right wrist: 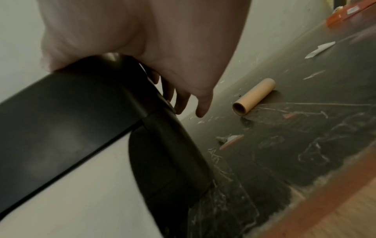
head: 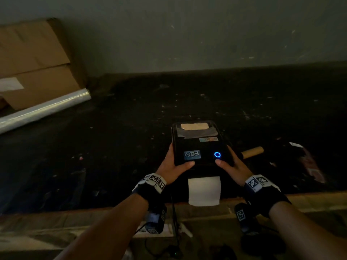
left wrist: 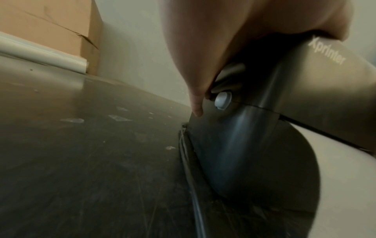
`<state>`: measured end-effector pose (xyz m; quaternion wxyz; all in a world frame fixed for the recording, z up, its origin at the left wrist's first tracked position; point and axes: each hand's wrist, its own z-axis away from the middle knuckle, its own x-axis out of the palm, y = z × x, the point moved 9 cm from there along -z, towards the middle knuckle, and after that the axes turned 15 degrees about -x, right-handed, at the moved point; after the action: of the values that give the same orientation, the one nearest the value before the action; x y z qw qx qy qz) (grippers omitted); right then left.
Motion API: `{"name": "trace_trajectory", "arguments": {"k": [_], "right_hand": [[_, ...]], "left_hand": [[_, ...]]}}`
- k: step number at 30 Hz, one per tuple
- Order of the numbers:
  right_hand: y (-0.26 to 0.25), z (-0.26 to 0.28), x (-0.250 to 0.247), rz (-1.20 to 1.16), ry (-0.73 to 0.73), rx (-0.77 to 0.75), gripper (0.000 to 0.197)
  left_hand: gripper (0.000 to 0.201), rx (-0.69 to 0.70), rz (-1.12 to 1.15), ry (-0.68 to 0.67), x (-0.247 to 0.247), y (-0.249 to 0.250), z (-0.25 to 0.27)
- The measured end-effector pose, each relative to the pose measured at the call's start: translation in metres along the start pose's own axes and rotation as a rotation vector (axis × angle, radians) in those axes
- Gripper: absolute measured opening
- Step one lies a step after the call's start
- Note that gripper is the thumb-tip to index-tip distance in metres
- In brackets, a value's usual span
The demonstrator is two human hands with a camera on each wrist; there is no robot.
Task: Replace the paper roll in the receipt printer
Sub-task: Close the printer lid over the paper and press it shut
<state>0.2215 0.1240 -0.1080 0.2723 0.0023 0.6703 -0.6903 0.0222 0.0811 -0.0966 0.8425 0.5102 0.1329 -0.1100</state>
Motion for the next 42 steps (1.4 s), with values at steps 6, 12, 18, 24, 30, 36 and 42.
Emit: {"name": "trace_trajectory", "arguments": {"k": [6, 12, 18, 24, 30, 36, 42], "right_hand": [[0.0013, 0.0002, 0.0008, -0.033, 0.004, -0.001, 0.085], [0.0014, 0.0019, 0.0015, -0.027, 0.015, -0.009, 0.084], [-0.0014, 0.0029, -0.0005, -0.006, 0.030, -0.012, 0.080], [-0.0025, 0.0027, 0.0000, -0.043, 0.024, -0.043, 0.078], [0.0009, 0.0027, -0.0003, -0.042, 0.029, -0.030, 0.081], [0.0006, 0.0036, -0.0004, -0.054, 0.024, -0.016, 0.079], [-0.0018, 0.0049, 0.0013, -0.069, 0.009, -0.024, 0.080]], "left_hand": [[0.095, -0.015, 0.003, -0.009, 0.0007, -0.0022, -0.0020], [0.096, -0.012, 0.025, -0.019, 0.0006, -0.0040, -0.0031], [0.097, -0.006, 0.026, 0.004, 0.0008, -0.0052, -0.0043], [0.095, 0.004, 0.024, -0.001, 0.0018, -0.0042, -0.0033], [0.096, 0.002, 0.021, 0.012, 0.0006, -0.0047, -0.0048], [0.098, -0.020, 0.023, 0.000, 0.0006, -0.0058, -0.0037], [0.099, -0.048, 0.009, 0.006, 0.0002, -0.0077, -0.0047]]}}
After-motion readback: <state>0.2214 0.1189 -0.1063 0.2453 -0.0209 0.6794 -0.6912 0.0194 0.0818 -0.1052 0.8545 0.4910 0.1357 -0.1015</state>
